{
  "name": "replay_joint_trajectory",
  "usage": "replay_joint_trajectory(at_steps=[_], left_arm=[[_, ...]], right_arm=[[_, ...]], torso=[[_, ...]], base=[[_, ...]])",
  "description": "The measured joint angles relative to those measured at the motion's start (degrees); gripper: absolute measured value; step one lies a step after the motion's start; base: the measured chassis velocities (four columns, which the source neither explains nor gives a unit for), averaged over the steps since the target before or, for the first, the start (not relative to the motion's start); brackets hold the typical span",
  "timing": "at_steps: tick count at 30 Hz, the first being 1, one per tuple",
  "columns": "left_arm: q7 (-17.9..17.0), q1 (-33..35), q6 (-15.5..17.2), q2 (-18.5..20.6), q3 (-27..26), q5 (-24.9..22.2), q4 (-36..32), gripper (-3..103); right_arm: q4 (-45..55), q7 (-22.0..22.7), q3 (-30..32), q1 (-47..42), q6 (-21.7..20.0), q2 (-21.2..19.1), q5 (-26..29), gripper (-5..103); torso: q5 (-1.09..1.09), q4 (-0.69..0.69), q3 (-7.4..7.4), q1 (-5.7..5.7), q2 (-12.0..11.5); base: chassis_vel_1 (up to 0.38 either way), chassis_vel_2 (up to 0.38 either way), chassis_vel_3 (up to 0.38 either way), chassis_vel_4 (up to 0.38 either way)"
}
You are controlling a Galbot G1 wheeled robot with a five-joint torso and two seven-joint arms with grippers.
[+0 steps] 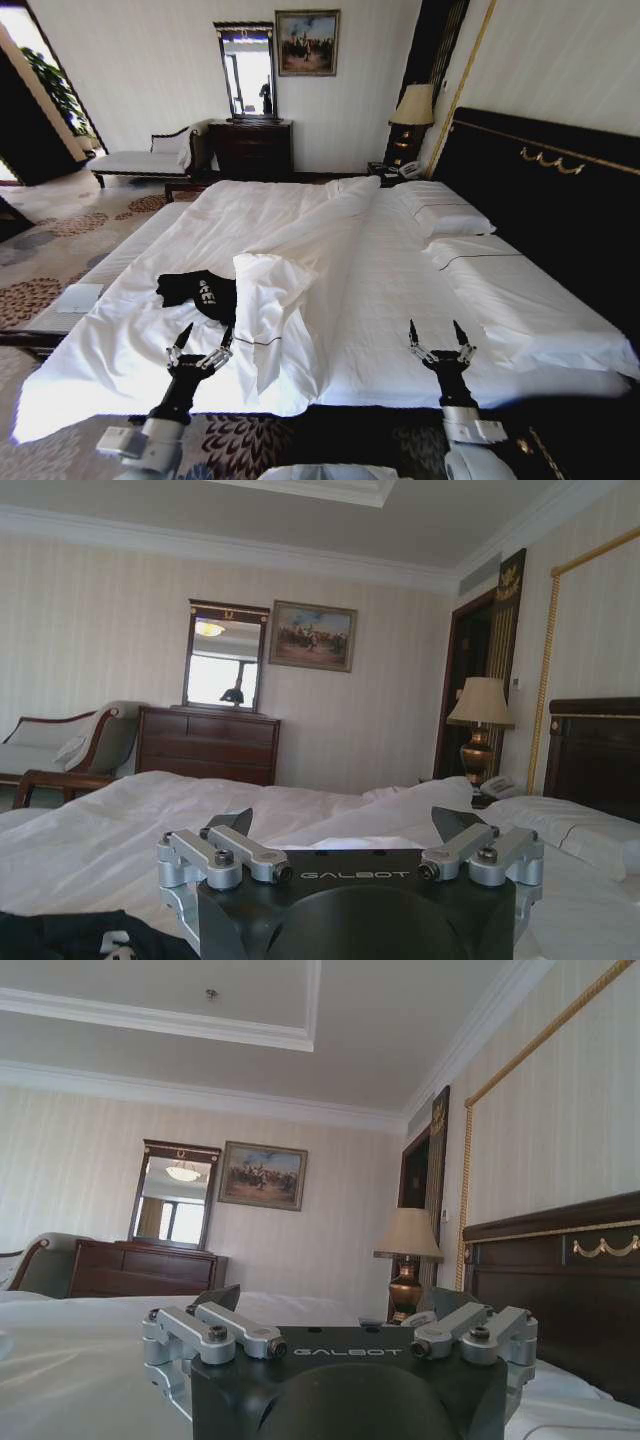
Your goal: Fold the clothes on the bed.
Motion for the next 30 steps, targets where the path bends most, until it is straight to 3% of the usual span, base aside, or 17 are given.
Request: replay_joint_trajectory(at_steps=[19,30], left_arm=[[1.9,1.4,-2.8,-3.3,-0.3,2.0,2.0,100],[1.5,0.9,-2.9,-3.8,0.5,2.9,2.7,100]], right_arm=[[-1.5,0.6,-0.6,1.4,-0.2,-0.2,-0.8,100],[-2.0,-0.5,-0.9,0.9,0.9,0.3,-1.4,100]], torso=[[-0.01,0.01,0.01,0.06,0.0],[0.01,0.00,-0.02,-0.05,0.0]], base=[[-0.142,0.146,0.129,-0.149],[0.000,0.000,0.000,0.000]])
